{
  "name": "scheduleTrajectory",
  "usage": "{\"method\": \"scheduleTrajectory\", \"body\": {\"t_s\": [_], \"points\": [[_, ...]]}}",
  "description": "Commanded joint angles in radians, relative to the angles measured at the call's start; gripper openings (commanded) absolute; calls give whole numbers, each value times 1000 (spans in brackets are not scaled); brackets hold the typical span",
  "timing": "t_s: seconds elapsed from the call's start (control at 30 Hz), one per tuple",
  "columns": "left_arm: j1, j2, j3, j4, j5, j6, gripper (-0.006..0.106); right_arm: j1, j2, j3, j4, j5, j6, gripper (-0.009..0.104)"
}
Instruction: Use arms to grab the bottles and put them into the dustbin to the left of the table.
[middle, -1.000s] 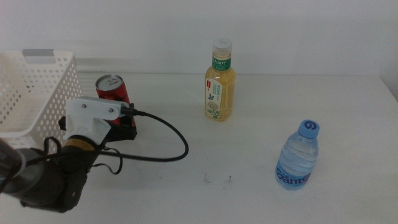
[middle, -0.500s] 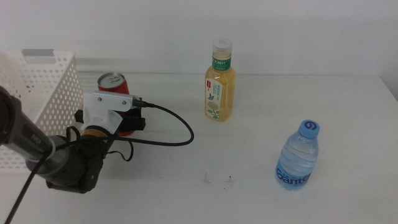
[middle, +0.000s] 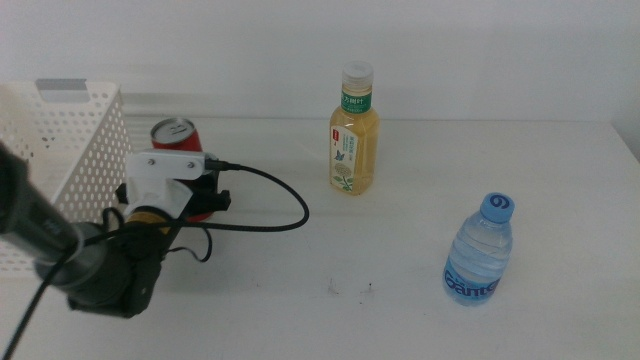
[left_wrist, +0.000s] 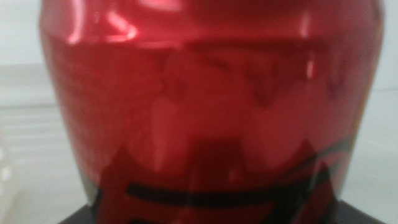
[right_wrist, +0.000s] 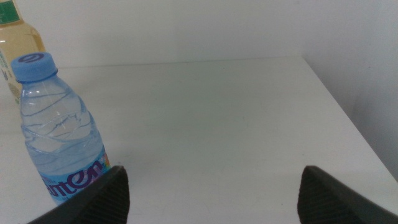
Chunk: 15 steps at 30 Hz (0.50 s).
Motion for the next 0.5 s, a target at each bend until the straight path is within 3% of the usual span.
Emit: {"method": "scheduleTrajectory", "body": {"t_s": [0.0, 0.1, 0.27, 0.47], "points": [[2, -96, 61, -11, -74, -28, 24, -5, -4, 3, -7, -9, -6, 86], [2, -246, 143, -4, 54, -26, 24, -5, -4, 3, -7, -9, -6, 86], [2, -564, 188, 57, 477, -26, 24, -5, -4, 3, -7, -9, -6, 86], [10, -876, 18, 81, 1200, -25, 24, -5, -4, 3, -7, -9, -6, 86]]}}
